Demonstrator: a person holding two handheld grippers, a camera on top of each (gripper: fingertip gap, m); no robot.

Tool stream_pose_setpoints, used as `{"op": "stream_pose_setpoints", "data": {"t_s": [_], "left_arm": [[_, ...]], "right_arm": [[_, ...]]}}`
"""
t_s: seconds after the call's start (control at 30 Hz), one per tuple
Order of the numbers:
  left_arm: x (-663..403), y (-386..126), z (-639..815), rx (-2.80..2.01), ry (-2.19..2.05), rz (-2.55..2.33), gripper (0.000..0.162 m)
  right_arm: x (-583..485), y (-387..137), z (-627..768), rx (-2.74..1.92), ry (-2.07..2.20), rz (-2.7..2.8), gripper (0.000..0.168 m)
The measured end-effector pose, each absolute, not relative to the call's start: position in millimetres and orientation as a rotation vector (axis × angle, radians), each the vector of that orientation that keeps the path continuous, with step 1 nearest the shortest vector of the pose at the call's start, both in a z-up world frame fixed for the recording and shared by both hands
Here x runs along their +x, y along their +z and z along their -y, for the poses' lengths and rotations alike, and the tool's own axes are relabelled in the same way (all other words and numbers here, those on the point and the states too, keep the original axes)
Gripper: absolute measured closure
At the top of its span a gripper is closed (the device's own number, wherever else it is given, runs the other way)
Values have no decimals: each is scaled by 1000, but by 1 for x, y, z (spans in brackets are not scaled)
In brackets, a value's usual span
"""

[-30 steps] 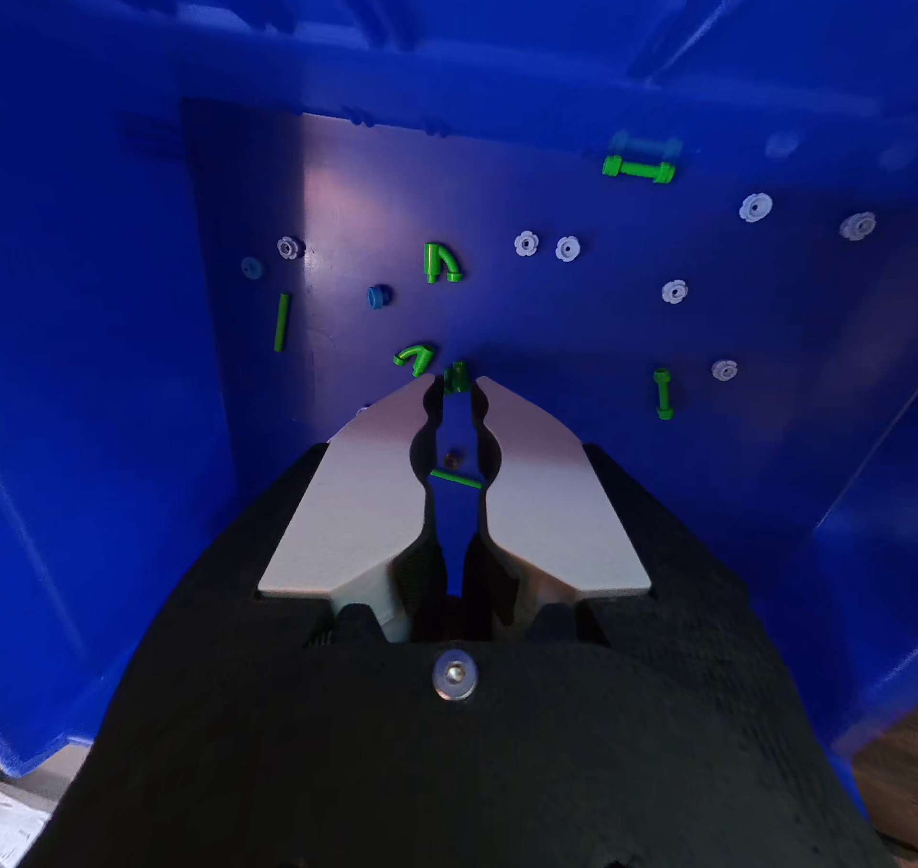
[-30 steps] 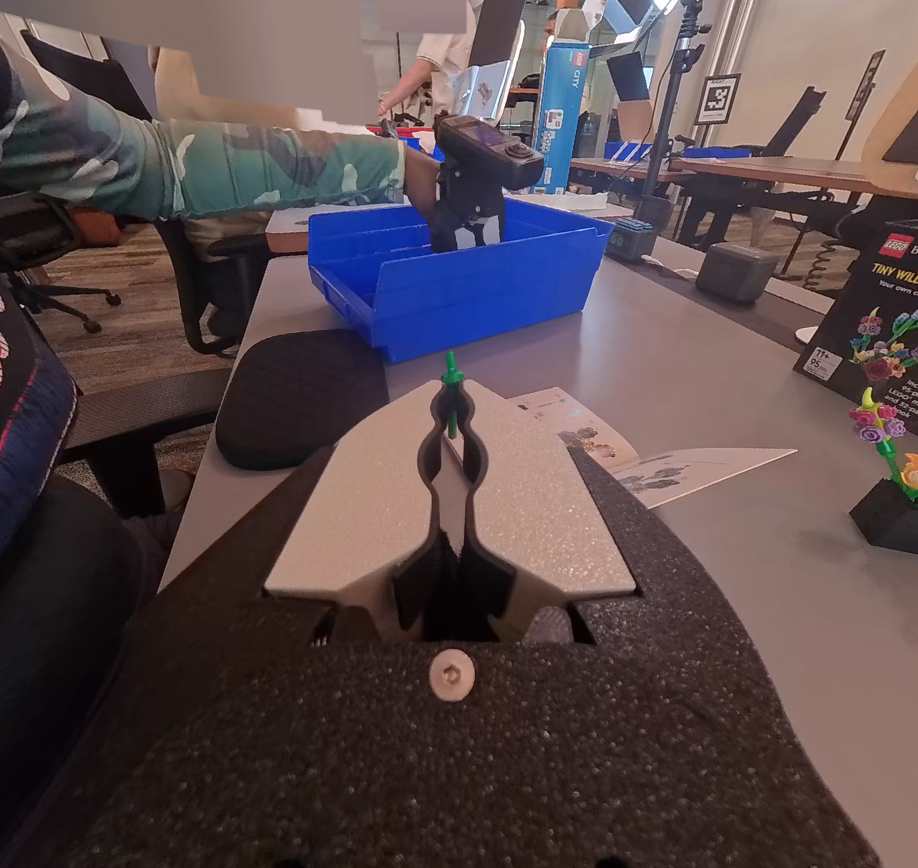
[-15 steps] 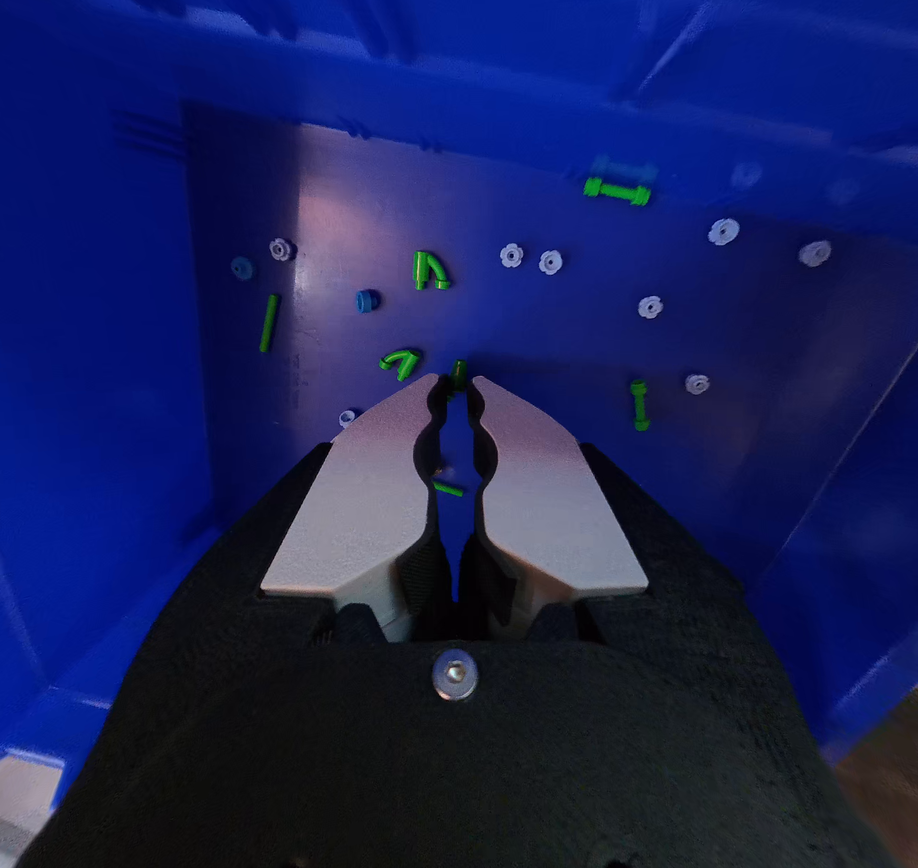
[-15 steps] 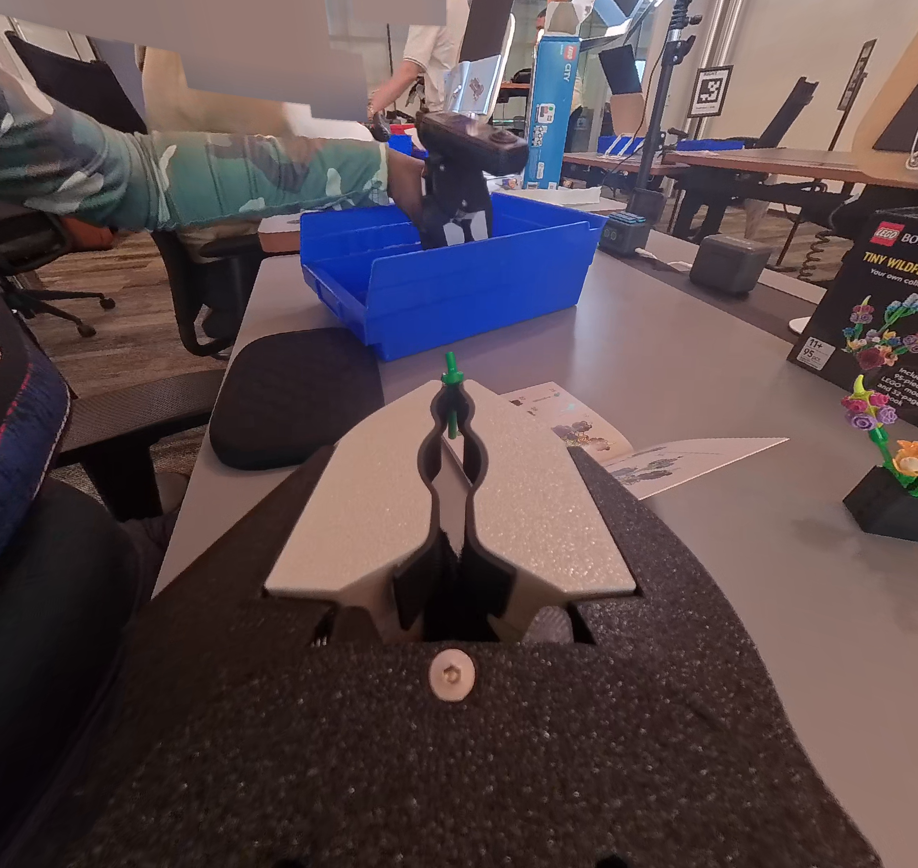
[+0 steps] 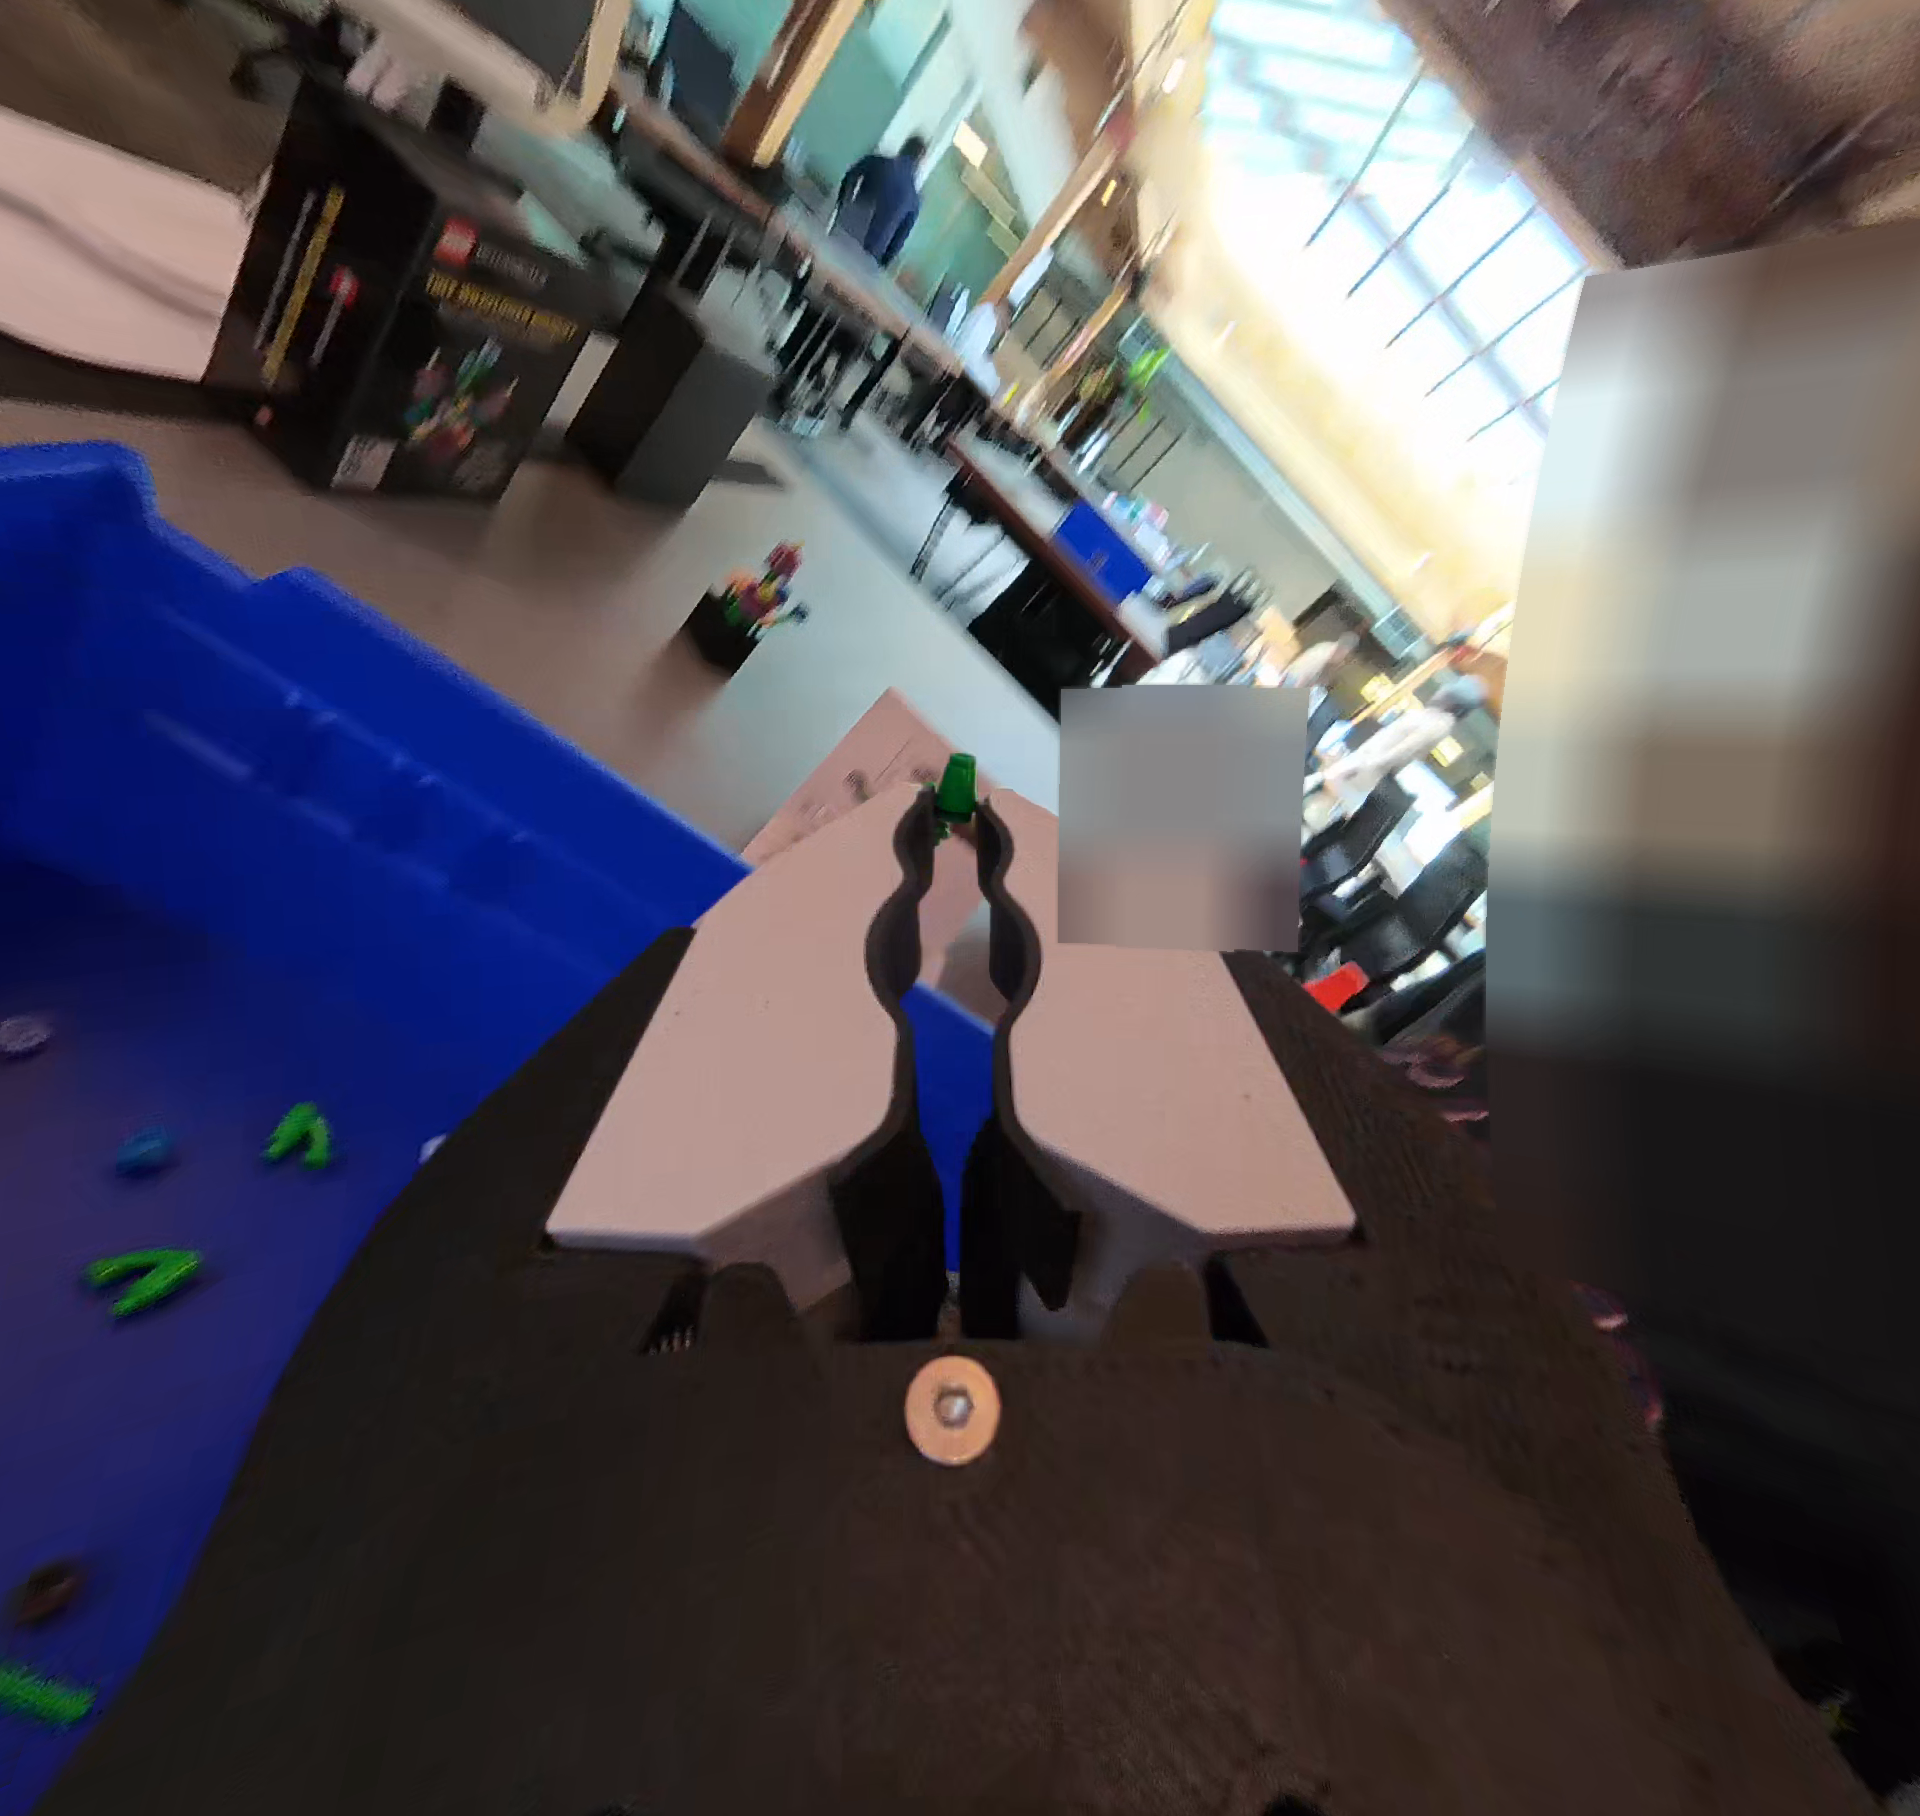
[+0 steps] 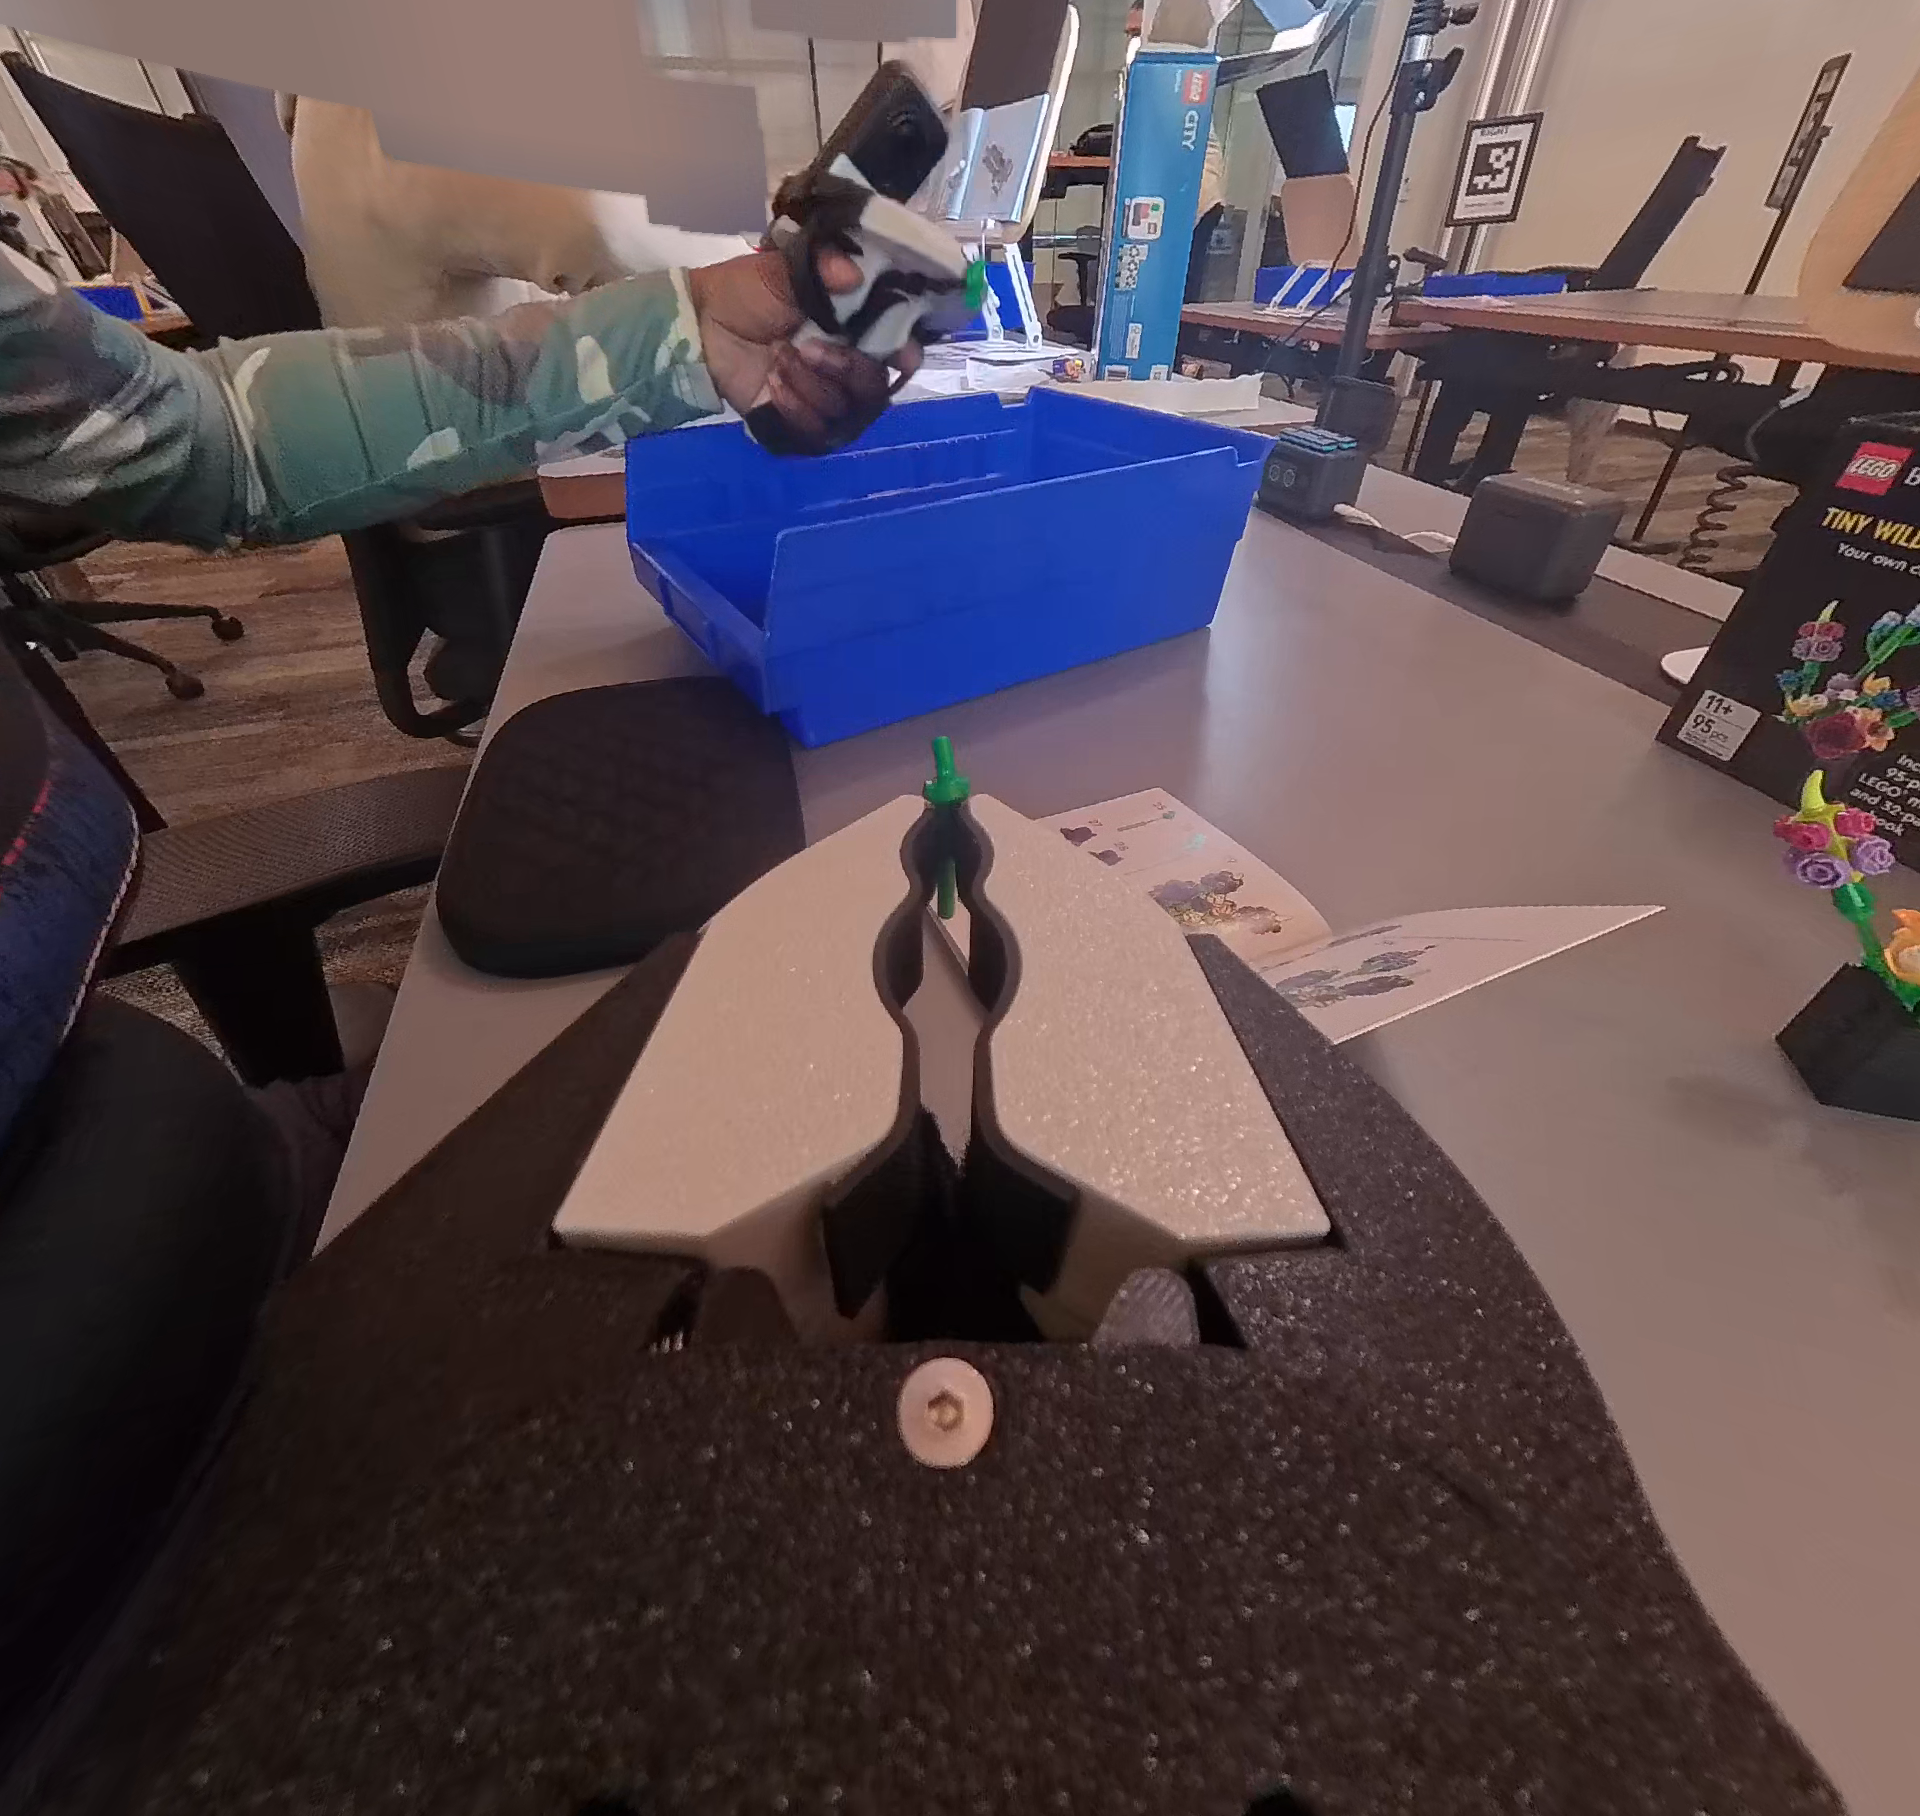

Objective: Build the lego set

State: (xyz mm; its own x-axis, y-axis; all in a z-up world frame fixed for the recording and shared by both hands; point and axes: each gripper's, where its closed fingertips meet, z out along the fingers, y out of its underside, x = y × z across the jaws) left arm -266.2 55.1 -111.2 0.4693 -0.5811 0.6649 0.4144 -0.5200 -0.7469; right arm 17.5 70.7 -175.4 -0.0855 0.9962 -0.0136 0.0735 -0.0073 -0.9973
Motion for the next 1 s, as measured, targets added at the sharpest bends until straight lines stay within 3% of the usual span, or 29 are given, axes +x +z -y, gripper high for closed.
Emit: {"op": "stream_pose_setpoints", "data": {"t_s": [0.2,0.27,0.4,0.5,0.77,0.87,1.0], "left_arm": [[-270,-79,-37,-1463,-1320,-51,154],[-270,-108,-41,-1673,-1156,-54,154],[-285,-213,-26,-2431,-471,-286,154],[-292,-254,-8,-2753,-68,-595,153],[-304,-280,-20,-2864,92,-747,153],[-314,-281,-12,-2900,147,-761,140],[-313,-274,-9,-2853,150,-780,135]], "right_arm": [[17,-176,-70,-1230,1242,1329,166],[17,-176,-70,-1230,1243,1330,166],[16,-177,-69,-1230,1238,1336,166],[16,-177,-68,-1224,1230,1346,166],[17,-177,-68,-1220,1213,1345,166],[17,-176,-67,-1215,1217,1346,166],[16,-176,-66,-1213,1221,1351,166]]}}
